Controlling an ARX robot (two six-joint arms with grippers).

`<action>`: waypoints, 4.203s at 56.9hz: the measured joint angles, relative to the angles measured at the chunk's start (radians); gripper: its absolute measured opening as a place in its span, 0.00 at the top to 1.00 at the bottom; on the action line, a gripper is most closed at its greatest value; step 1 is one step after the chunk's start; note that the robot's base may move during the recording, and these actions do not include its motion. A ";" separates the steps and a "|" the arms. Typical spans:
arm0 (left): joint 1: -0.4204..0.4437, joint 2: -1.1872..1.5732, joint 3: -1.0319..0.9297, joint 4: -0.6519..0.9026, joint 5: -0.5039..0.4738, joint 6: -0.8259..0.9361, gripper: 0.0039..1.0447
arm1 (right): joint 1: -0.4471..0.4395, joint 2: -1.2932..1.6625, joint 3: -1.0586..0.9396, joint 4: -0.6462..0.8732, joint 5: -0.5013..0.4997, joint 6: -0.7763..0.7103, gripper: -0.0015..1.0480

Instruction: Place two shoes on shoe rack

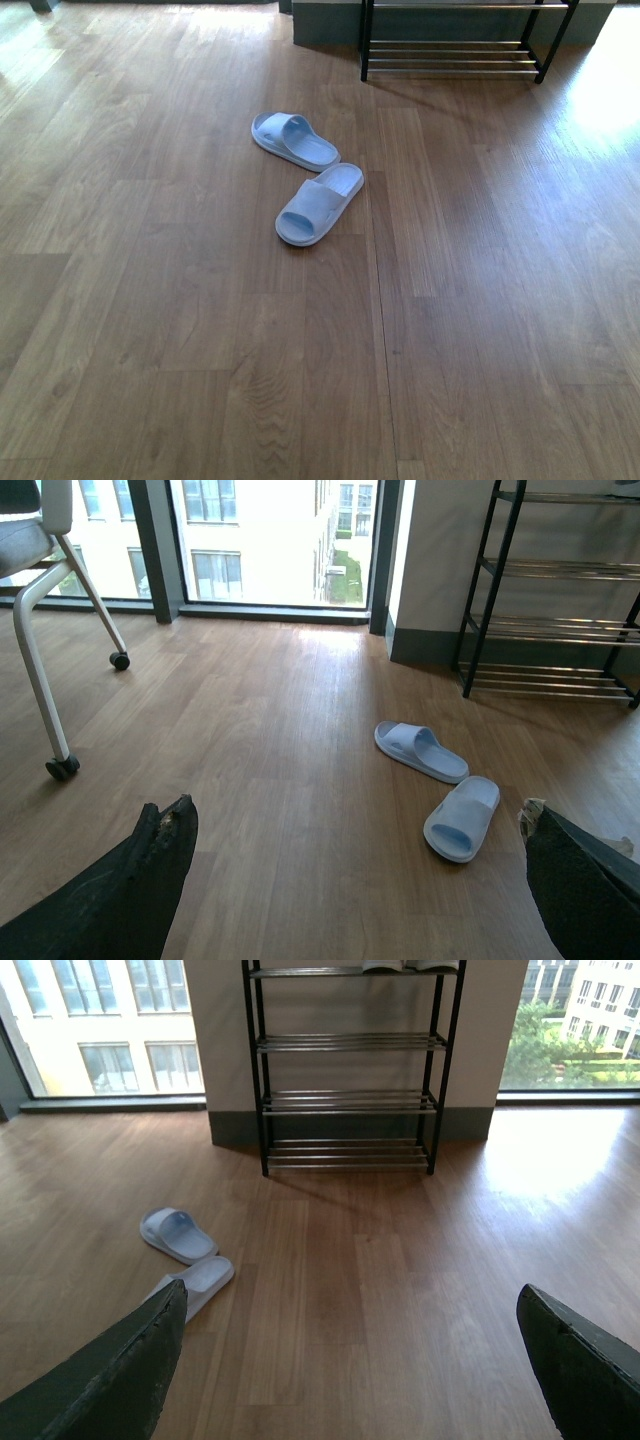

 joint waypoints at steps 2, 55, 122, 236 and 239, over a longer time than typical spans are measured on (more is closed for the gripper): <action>0.000 0.000 0.000 0.000 0.000 0.000 0.09 | 0.000 0.000 0.000 0.000 0.000 0.000 0.09; 0.000 0.000 0.000 0.000 0.000 0.000 0.09 | 0.000 0.000 0.000 0.000 0.003 0.000 0.09; -0.123 0.594 0.189 -0.017 -0.217 -0.457 0.09 | 0.000 0.001 0.000 0.000 0.003 0.000 0.09; -0.318 3.109 1.973 0.185 -0.184 -0.124 0.09 | 0.000 0.001 0.000 0.000 0.003 0.000 0.09; -0.317 3.119 1.976 0.211 -0.222 -0.084 0.09 | 0.000 0.001 0.000 0.000 0.003 0.000 0.09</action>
